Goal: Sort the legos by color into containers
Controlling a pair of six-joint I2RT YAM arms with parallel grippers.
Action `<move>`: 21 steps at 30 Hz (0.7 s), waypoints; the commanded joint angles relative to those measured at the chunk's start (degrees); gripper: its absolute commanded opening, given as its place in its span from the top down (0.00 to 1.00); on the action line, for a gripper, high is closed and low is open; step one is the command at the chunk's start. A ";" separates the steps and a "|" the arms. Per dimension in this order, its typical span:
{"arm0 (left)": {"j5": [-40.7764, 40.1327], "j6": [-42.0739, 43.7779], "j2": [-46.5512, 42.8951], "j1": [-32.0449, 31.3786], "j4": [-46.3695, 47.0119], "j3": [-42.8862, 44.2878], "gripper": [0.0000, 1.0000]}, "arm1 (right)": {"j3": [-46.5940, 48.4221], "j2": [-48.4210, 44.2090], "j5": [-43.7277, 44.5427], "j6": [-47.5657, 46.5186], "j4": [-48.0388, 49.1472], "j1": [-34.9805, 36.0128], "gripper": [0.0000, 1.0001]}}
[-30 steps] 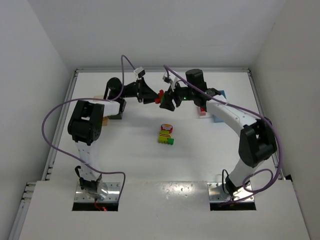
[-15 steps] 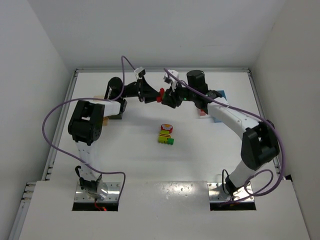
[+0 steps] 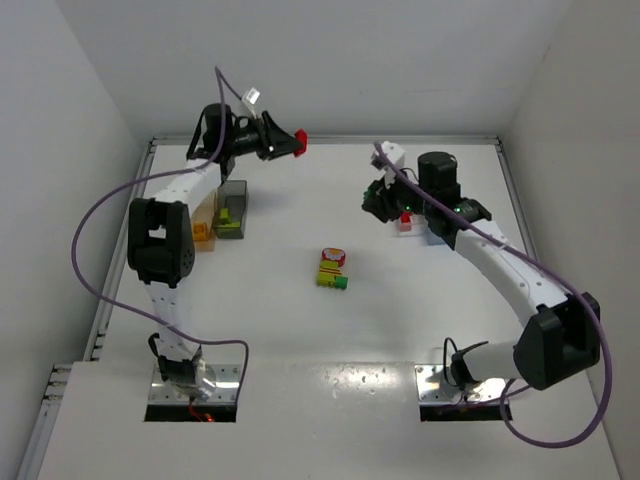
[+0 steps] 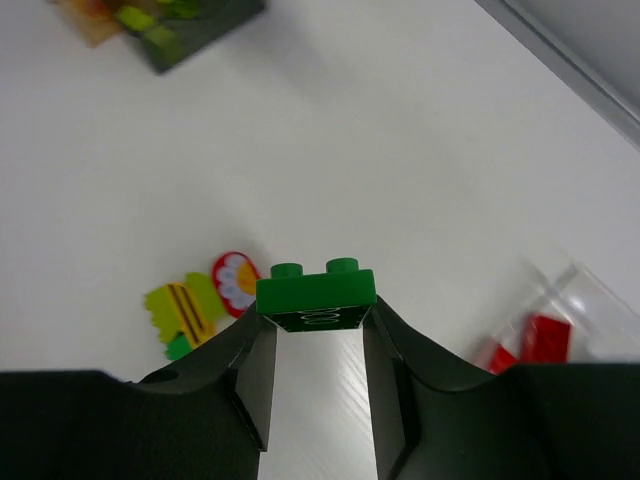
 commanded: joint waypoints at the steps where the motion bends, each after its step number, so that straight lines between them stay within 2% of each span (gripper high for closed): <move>1: -15.48 34.90 -3.90 -4.56 -35.86 13.63 1.00 | -1.90 -0.54 10.26 8.32 -0.90 -6.16 1.00; 2: -19.17 40.86 -3.90 -7.27 -37.94 16.53 1.00 | -1.90 0.41 10.90 10.01 -1.86 -8.01 1.00; 3: -22.60 42.40 -3.90 -8.43 -38.83 16.56 1.00 | -1.12 0.94 11.43 11.42 -2.56 -11.68 1.00; 6: -23.33 43.82 -3.28 -12.56 -39.62 18.49 1.00 | 0.46 3.40 13.19 15.12 -5.38 -16.01 1.00; 12: -22.81 45.05 4.88 -20.29 -40.42 26.82 1.00 | 1.70 6.22 15.12 16.79 -7.67 -22.69 1.00; 15: -22.81 44.18 9.10 -21.97 -40.42 31.31 1.00 | 1.70 7.45 15.12 16.79 -8.20 -23.32 1.00; 21: -18.69 42.51 13.32 -22.50 -36.82 33.61 1.00 | 4.50 11.58 17.14 17.49 -9.25 -25.51 1.00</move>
